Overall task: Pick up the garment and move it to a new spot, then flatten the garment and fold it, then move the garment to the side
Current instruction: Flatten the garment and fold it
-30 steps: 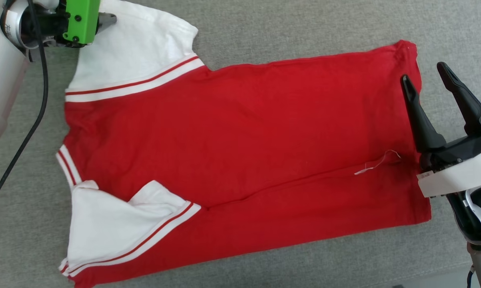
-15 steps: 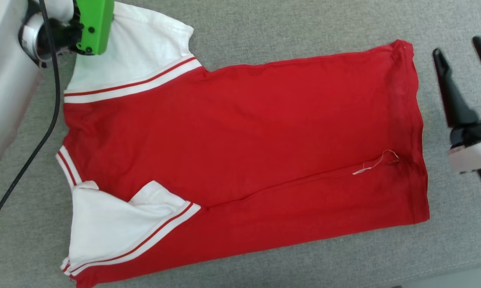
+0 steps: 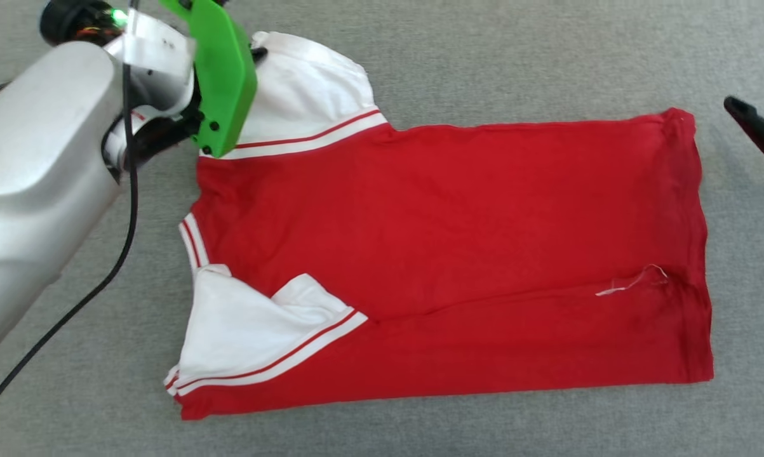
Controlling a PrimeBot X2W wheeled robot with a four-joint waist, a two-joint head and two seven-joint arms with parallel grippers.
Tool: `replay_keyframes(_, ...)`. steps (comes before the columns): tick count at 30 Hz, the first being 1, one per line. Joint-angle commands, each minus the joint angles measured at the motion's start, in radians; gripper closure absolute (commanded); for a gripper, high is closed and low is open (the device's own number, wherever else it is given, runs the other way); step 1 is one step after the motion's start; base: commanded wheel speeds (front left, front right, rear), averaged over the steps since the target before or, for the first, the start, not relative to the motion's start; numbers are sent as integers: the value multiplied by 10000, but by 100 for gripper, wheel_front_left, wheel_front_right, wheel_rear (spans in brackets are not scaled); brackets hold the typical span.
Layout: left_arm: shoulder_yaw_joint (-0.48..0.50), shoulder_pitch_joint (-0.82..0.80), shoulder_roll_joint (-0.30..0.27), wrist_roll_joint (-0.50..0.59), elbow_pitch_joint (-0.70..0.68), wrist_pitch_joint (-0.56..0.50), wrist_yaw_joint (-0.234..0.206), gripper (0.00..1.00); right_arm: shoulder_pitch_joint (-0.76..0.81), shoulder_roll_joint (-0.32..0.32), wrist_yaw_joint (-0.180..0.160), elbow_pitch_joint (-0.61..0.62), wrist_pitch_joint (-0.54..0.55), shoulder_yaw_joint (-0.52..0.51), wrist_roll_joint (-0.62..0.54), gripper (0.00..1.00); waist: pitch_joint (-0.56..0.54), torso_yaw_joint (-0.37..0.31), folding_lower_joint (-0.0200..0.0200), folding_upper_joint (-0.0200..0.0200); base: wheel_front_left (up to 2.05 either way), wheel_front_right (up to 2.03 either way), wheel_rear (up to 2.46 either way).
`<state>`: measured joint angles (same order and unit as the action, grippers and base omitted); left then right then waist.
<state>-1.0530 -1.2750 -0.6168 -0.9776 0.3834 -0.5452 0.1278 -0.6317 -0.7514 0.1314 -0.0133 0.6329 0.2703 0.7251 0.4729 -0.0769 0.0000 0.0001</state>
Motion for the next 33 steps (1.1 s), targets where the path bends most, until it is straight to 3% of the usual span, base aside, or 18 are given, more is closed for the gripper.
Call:
replay_keyframes(1, -49, 138, -57, 13, -166, 135, 28, 100, -357, -77, -7, -235, 534, 179, 266, 0, -274, 417, 0, -1, 0, 0, 0)
replay_keyframes(4, -145, 124, -53, 130, -525, 327, 28, 100, -854, -266, -7, -756, 1699, 701, 470, 0, -215, 619, 0, -1, 0, 0, 0)
replay_keyframes(8, -163, 58, -39, 264, -876, 514, 24, 100, -1323, -97, -7, -1541, 2434, 1226, 472, 0, -56, 824, 0, -1, 0, 0, 0)
replay_keyframes(20, -151, 70, -36, 456, -1184, 944, -39, 100, -1236, 794, -7, -3645, 2059, 2680, 368, 0, 287, 1067, 0, -1, 0, 0, 0)
replay_keyframes(21, -149, 120, -52, 436, -1149, 993, -39, 100, -1235, 814, -7, -3689, 1805, 2792, 427, 59, 271, 1033, 0, -1, 0, 0, 0)
replay_keyframes(22, -159, 153, -69, 430, -1129, 1019, -37, 100, -1250, 807, -7, -3737, 1619, 2856, 435, 98, 247, 1008, 0, -1, 0, 0, 0)
replay_keyframes(28, -228, 640, -191, 396, -1013, 1502, -29, 100, -1378, 876, -7, -4006, -111, 2764, 796, 100, -366, 821, 0, -1, 0, 0, 0)
replay_keyframes(33, -283, 1413, -628, 365, -1391, 1958, -210, 100, -935, 688, -7, -3564, -1452, 3027, 940, 100, -1127, 733, 0, -1, 0, 0, 0)
